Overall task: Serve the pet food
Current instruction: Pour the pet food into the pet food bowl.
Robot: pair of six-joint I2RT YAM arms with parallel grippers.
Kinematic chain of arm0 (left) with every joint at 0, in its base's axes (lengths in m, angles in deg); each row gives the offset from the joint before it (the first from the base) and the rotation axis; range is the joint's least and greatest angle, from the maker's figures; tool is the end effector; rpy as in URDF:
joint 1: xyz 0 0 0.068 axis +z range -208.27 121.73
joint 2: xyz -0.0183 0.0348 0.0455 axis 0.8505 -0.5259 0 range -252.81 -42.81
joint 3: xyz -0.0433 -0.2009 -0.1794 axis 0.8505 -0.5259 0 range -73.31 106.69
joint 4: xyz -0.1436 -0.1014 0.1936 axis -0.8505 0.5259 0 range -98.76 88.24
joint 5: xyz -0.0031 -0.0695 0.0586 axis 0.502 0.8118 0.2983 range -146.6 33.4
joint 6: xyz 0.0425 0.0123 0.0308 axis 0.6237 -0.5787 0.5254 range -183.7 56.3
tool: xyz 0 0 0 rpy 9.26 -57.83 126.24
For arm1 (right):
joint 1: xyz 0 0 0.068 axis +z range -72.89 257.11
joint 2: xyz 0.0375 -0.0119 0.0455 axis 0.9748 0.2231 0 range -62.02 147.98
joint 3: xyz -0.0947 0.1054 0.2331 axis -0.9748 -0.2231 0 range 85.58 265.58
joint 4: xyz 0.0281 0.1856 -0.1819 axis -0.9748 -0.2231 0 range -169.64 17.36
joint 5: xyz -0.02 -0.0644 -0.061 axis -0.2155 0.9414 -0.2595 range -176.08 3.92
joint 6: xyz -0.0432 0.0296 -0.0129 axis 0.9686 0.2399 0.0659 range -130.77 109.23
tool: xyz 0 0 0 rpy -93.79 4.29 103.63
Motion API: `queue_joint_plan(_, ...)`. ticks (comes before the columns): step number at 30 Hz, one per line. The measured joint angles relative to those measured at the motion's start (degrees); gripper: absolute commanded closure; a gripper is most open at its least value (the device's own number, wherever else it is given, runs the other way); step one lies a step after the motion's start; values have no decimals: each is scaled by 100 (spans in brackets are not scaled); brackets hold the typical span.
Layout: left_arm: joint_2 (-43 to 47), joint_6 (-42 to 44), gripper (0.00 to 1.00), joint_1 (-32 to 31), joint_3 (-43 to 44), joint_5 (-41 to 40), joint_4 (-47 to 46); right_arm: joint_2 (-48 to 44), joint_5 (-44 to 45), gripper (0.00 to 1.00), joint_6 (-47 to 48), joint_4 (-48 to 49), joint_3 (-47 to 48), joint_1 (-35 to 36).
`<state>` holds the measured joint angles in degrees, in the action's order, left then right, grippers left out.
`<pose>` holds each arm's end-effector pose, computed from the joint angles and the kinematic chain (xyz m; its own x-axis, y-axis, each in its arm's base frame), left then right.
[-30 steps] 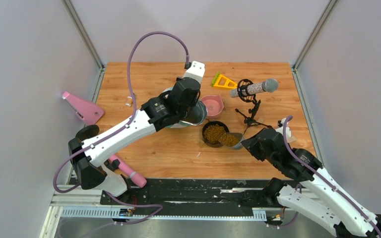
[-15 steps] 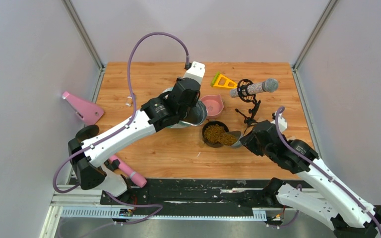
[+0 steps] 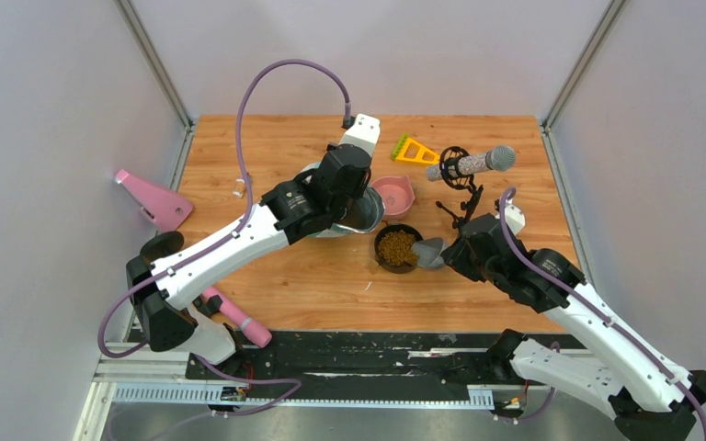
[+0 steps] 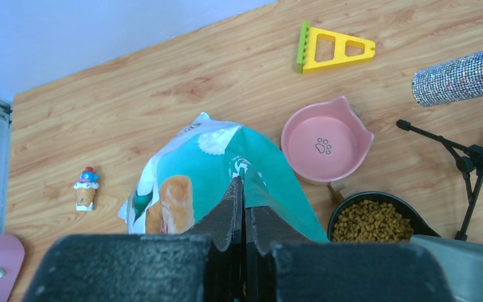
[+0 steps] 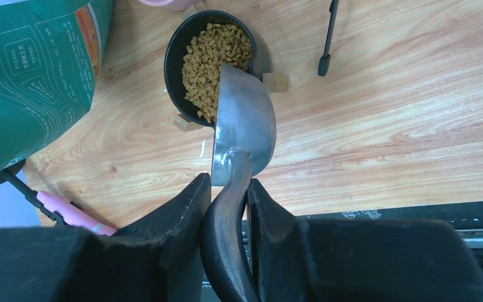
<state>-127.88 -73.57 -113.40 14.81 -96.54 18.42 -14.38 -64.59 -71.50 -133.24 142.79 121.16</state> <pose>0.2081 -0.2587 0.4080 -0.2809 0.1729 -0.9440 0.2496 0.9629 0.1021 0.1104 0.0887 0.3251 -0.6930 0.4587 -0.5561 0.2520 0.8769 0.4093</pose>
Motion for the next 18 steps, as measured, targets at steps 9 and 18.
queue_joint_plan(9, 0, 7, 100, 0, -2, 0, 2, 205, -2, 100, 175, -2, 142, 0)
queue_joint_plan(18, 22, 7, 100, 0, -44, 0, -15, 973, 11, 100, 581, 39, 546, 0)
